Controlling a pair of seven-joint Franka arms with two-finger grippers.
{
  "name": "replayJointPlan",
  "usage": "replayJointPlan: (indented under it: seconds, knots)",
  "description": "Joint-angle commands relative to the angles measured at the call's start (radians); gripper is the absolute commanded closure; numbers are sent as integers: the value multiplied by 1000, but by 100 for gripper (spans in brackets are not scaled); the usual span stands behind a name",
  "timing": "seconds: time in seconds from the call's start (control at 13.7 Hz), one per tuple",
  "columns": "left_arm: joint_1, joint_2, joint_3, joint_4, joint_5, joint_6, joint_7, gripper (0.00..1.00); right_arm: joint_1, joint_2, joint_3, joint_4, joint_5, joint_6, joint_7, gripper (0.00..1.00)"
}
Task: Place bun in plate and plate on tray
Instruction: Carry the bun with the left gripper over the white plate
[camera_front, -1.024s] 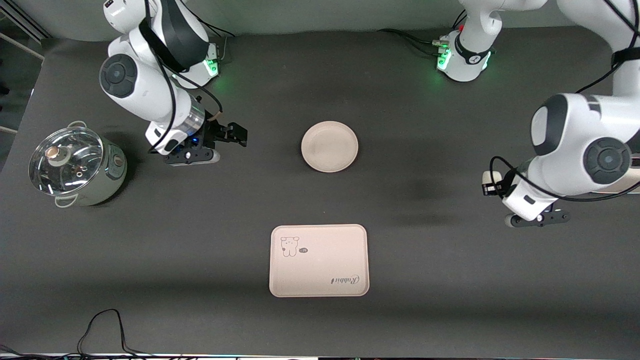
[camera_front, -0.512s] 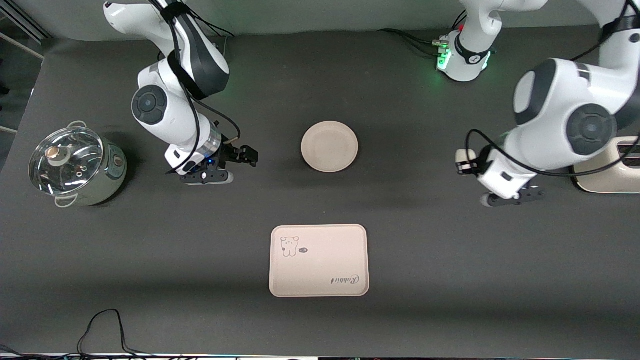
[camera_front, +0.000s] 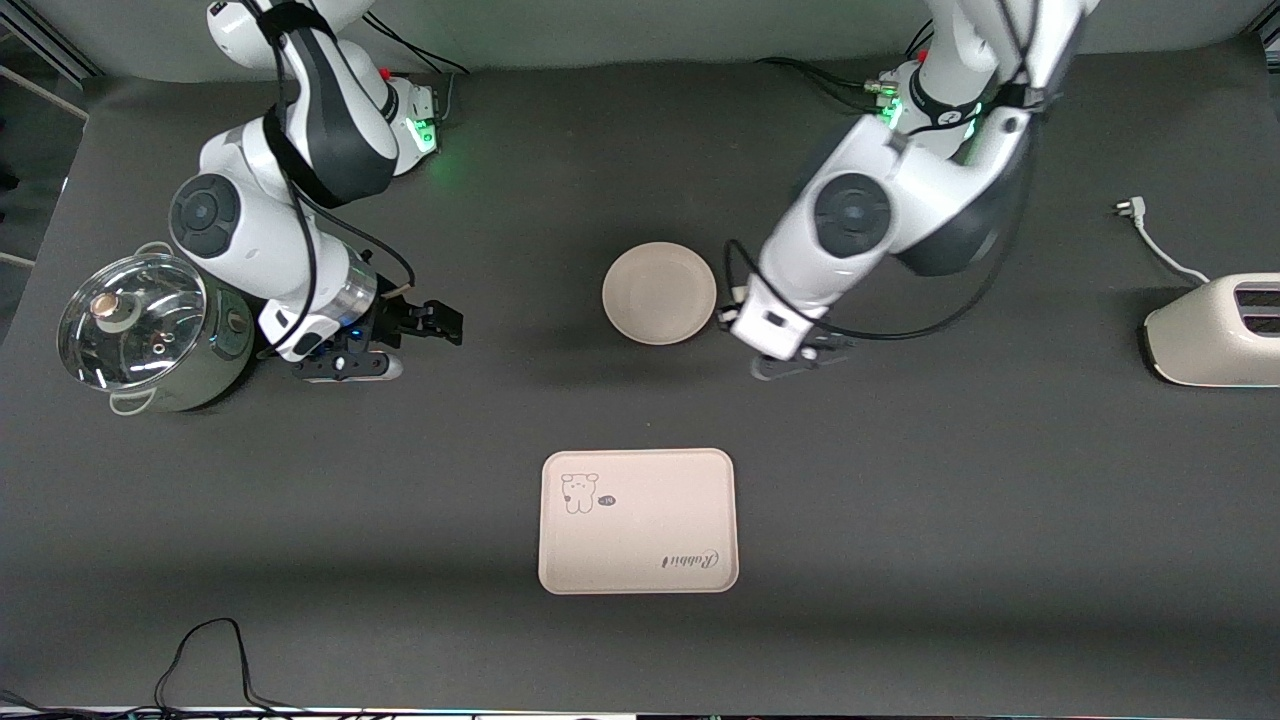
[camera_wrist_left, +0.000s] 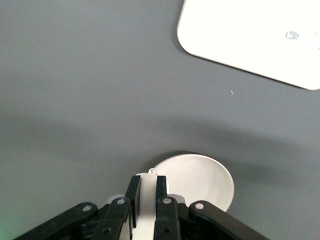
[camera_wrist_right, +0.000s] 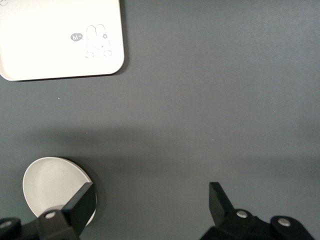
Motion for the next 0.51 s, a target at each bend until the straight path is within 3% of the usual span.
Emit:
replayJointPlan:
  seconds: [0.0, 0.44]
  knots:
    - [-105, 47, 13, 0, 32, 67, -101, 83, 6, -24, -3, 2, 21, -23, -27, 0]
    - [-216, 134, 13, -104, 167, 317, -269, 83, 7, -15, -25, 25, 24, -21, -30, 0]
